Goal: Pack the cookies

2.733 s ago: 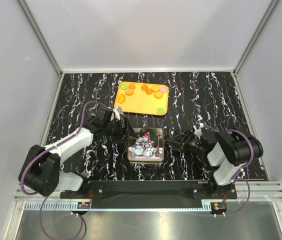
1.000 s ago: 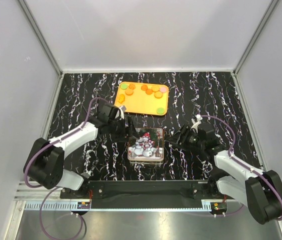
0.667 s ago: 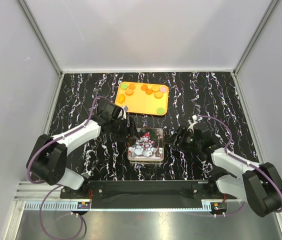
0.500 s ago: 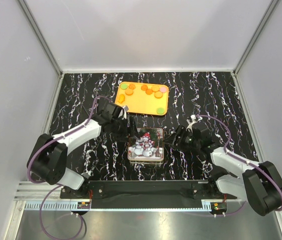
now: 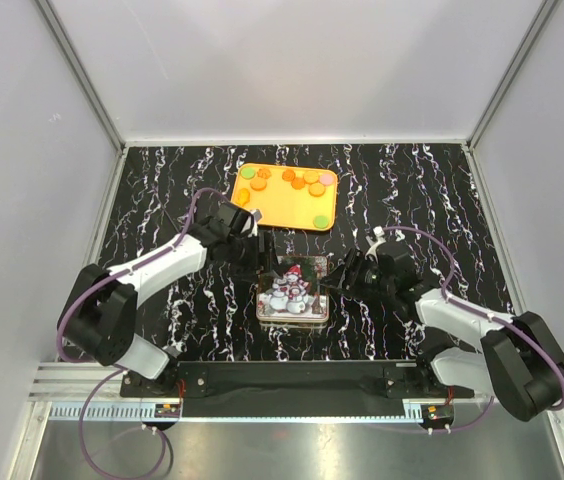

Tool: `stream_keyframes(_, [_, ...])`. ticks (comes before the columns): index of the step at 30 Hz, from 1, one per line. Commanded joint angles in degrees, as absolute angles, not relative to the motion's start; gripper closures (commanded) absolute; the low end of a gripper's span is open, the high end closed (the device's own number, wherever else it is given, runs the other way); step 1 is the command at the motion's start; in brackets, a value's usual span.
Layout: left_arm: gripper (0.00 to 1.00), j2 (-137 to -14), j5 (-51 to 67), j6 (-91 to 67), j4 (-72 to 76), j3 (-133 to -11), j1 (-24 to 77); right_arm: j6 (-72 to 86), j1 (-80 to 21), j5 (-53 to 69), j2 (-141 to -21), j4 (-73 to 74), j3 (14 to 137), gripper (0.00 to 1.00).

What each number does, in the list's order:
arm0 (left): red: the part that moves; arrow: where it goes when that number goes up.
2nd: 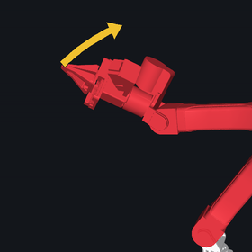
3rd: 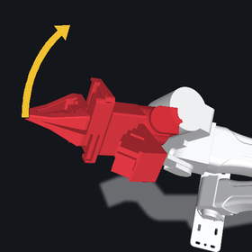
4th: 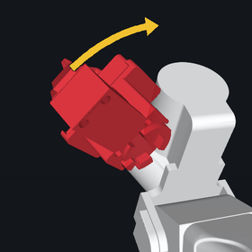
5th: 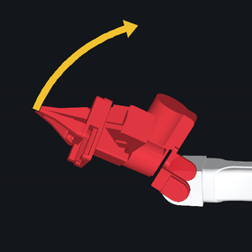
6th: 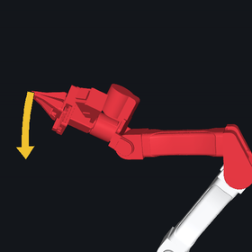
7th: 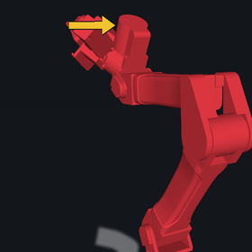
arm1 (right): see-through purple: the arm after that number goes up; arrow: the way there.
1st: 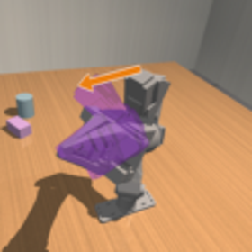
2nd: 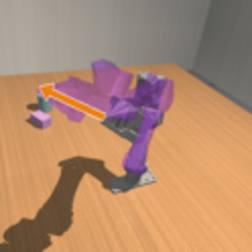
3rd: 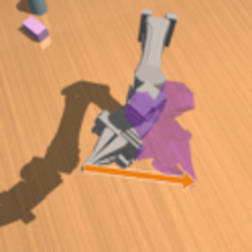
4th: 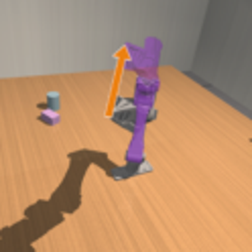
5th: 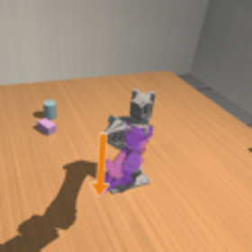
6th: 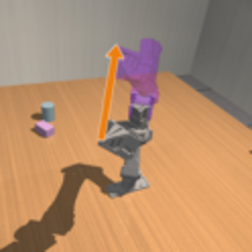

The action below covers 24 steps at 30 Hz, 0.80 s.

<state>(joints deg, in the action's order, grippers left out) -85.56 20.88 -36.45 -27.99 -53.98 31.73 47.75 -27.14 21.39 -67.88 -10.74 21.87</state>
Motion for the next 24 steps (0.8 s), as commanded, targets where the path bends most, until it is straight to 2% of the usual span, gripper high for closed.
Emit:
stream_keyframes(1, [0.23, -85.87, 19.78, -35.51, -28.39, -56.6, 32.17, 46.93, -28.21, 19.6, -69.08, -13.53, 24.43, 0.35])
stream_keyframes(7, [0.23, -86.22, 19.51, -35.51, -28.92, -57.13, 32.52, 47.11, -29.09, 19.42, -71.01, -14.5, 25.05, 0.39])
stream_keyframes(13, [0.23, -86.83, 19.16, -35.68, -29.18, -57.92, 33.4, 47.46, -29.35, 19.25, -72.25, -15.73, 24.61, 0.48])
stream_keyframes(24, [0.23, -88.94, 18.37, -36.47, -29.09, -59.32, 35.77, 47.99, -29.53, 19.69, -74.35, -18.1, 23.82, 0.55])
